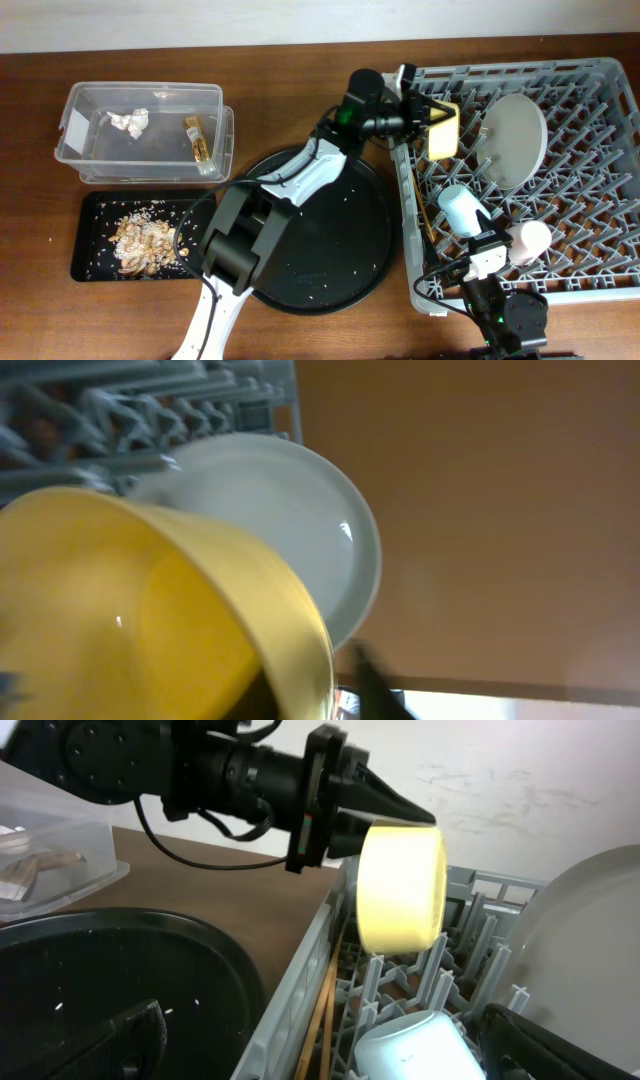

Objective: Sort waste into correct bins and load items into the dishwasher rack

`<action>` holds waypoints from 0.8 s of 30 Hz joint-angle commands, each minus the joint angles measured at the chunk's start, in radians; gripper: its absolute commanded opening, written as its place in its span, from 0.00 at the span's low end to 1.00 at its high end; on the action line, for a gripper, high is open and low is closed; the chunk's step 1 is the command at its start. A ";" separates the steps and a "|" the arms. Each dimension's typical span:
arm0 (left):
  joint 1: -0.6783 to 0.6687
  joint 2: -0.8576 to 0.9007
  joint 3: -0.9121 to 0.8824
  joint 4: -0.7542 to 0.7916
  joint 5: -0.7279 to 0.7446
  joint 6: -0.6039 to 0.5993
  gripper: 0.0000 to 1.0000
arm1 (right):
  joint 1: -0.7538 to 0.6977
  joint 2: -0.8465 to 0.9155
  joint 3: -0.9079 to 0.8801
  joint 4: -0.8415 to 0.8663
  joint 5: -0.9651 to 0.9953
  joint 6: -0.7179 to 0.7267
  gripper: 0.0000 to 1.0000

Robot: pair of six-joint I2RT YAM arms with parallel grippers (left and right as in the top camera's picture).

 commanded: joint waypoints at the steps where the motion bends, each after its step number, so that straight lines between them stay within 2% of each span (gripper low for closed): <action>1: 0.050 0.040 0.006 -0.005 0.062 -0.012 1.00 | -0.006 -0.006 -0.007 -0.001 -0.005 -0.003 0.98; 5: 0.102 0.040 0.006 -0.002 0.157 -0.042 1.00 | -0.006 -0.006 -0.007 -0.001 -0.005 -0.003 0.98; 10: 0.153 0.004 0.006 -0.002 0.199 -0.041 0.99 | -0.006 -0.006 -0.007 -0.001 -0.005 -0.003 0.98; 11: 0.161 -0.013 0.006 -0.002 0.206 -0.024 0.99 | -0.006 -0.006 -0.007 -0.001 -0.005 -0.003 0.98; 13: 0.188 -0.081 0.006 -0.085 0.232 0.101 0.99 | -0.006 -0.006 -0.007 -0.001 -0.005 -0.003 0.98; 14: 0.196 -0.114 0.006 -0.205 0.222 0.198 0.99 | -0.006 -0.006 -0.007 -0.001 -0.005 -0.003 0.98; 15: 0.208 -0.177 0.006 -0.466 0.153 0.383 0.99 | -0.006 -0.006 -0.007 -0.001 -0.005 -0.003 0.98; 16: 0.215 -0.227 0.006 -0.669 0.047 0.525 0.99 | -0.006 -0.006 -0.007 -0.001 -0.005 -0.003 0.98; 18: 0.225 -0.360 0.006 -1.081 -0.275 0.747 0.99 | -0.006 -0.006 -0.007 -0.001 -0.005 -0.003 0.98; 20: 0.225 -0.492 0.006 -1.345 -0.532 0.894 0.99 | -0.006 -0.006 -0.007 -0.001 -0.005 -0.003 0.98; 22: 0.225 -0.627 0.006 -1.550 -0.782 0.974 0.99 | -0.006 -0.006 -0.007 -0.001 -0.005 -0.003 0.98; 23: 0.225 -0.702 0.006 -1.646 -0.912 0.985 0.99 | -0.006 -0.006 -0.007 -0.001 -0.005 -0.003 0.98; 24: 0.225 -0.745 0.006 -1.692 -0.976 0.985 0.99 | -0.006 -0.006 -0.007 -0.001 -0.005 -0.003 0.98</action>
